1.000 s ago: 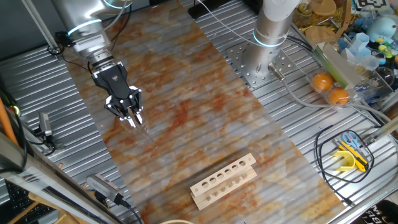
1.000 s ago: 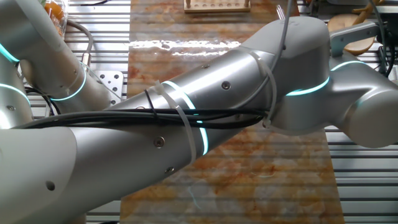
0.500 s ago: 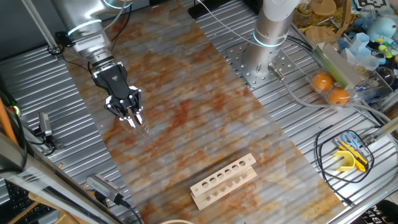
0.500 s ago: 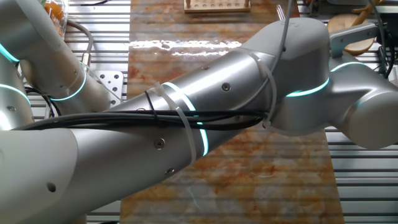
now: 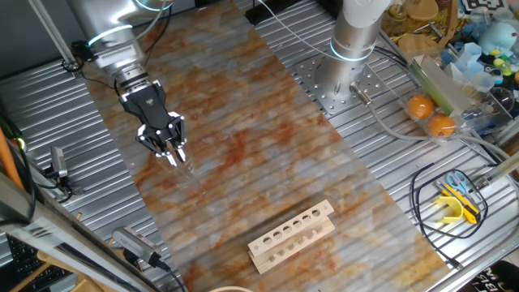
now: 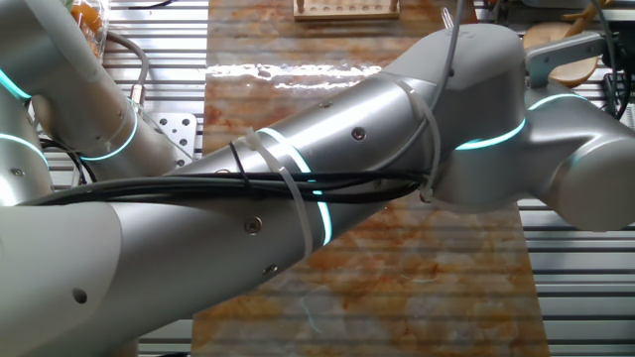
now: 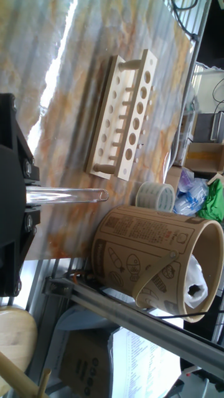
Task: Pour out the test tube
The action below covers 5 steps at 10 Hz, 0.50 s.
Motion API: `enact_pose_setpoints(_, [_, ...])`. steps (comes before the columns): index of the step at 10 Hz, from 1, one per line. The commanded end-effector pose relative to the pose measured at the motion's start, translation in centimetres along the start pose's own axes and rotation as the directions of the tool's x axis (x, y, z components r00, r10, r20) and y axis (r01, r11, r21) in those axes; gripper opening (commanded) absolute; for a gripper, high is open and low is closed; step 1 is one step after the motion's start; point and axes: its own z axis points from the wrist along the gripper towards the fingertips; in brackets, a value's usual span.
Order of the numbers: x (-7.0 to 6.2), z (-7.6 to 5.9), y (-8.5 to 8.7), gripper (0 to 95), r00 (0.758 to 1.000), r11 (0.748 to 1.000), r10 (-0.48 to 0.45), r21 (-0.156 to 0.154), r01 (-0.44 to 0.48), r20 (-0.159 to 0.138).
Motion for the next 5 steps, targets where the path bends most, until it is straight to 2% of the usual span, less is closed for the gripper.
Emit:
enact_pose_setpoints(1, [-0.01, 0.04, -0.12, 0.0, 0.999, 1.000, -0.001, -0.010, 0.000, -0.035])
enact_pose_setpoints(5, [-0.20, 0.02, -0.36, 0.0, 0.994, 0.999, 0.014, -0.036, -0.019, -0.112])
